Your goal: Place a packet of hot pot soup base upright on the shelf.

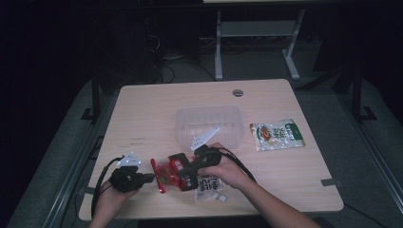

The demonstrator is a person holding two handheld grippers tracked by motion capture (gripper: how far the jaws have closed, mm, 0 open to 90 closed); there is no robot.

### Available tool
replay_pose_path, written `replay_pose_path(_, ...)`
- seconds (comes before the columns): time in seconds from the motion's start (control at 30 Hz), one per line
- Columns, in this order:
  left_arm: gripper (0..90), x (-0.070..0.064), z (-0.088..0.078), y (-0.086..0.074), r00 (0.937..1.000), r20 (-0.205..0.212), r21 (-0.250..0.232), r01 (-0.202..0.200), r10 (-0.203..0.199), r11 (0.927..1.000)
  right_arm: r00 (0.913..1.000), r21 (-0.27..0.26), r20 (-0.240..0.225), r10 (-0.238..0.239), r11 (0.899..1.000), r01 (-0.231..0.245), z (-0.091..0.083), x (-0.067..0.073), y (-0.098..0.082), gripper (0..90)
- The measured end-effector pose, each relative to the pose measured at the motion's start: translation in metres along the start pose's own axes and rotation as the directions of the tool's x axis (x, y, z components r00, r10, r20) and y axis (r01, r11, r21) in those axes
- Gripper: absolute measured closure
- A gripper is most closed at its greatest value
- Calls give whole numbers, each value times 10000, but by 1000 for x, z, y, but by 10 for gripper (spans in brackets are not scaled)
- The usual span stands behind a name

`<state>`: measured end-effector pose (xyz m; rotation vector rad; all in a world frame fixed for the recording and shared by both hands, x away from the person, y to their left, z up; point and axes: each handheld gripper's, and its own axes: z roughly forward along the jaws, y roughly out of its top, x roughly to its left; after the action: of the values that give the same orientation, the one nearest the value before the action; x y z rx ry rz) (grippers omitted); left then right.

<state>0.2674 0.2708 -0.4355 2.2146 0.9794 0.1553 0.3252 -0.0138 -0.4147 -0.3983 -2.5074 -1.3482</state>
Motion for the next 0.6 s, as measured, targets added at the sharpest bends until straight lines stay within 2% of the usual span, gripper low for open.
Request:
replay_pose_path(0.13,816,2,-3,-2,9999,-122,53,-3,3,10000,9999,-151,59,100,9998,-99,-12,-3,0,900)
replay_pose_path(0.2,800,3,-4,-4,9999,-135,24,88,-87,10000,9999,-188,114,-1,9998,4,-15,-3,0,900)
replay_pose_path(0.3,753,4,-5,-6,9995,-192,-42,251,-252,9997,9998,-328,175,84,9994,-79,-25,-3,1,900)
replay_pose_path(0.4,668,5,-7,-7,9990,-409,20,172,-171,9998,9995,-516,331,2,9987,15,-38,-5,2,900)
replay_pose_path(0.43,668,5,-7,-8,9988,-450,17,186,-185,9998,9995,-516,331,2,9987,15,-38,-5,2,900)
replay_pose_path(0.6,559,7,-9,-9,9978,-657,28,111,-109,9999,9980,-818,574,277,9964,-229,-61,-8,1,900)
